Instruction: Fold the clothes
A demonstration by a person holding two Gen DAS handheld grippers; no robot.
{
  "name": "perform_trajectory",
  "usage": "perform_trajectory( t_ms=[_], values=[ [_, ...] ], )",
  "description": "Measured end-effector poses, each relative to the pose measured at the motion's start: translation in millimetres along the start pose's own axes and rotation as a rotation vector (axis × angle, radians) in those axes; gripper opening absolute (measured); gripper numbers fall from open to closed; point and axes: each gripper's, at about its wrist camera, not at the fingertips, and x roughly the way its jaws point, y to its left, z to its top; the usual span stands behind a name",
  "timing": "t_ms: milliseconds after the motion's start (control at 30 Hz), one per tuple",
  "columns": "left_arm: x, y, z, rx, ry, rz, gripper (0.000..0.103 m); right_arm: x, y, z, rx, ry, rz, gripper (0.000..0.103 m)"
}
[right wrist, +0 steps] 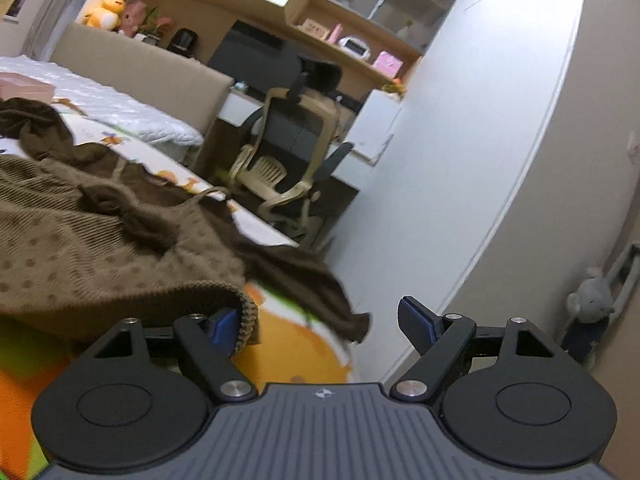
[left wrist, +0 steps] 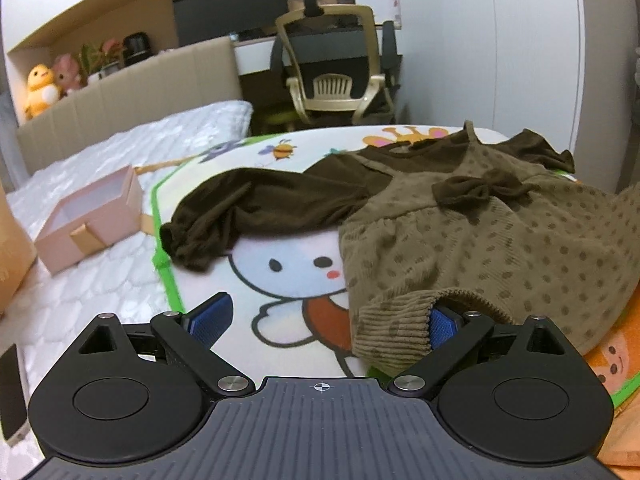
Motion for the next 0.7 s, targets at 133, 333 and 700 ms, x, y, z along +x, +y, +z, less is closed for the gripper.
perform_trajectory(
  t_ms=[133, 333, 700],
  values=[
    [-5.9, 10.1, 2.0, -0.016, -0.014, 0.032, 0.099, -13.8, -29.0, 5.4, 0.083, -0.016, -0.042, 0.081],
    [-19.9, 20.7, 0.8, 0.003, 0.009, -0.062, 0.099, -20.7, -40.5, -4.1, 0.041, 0.088, 0.166, 0.087],
    [-1.5, 25.0, 27.8, -0.122, 0.018, -0.347, 0.099, -15.0, -69.5, 7.6, 0.266, 0.031, 0.388, 0.102]
  ],
)
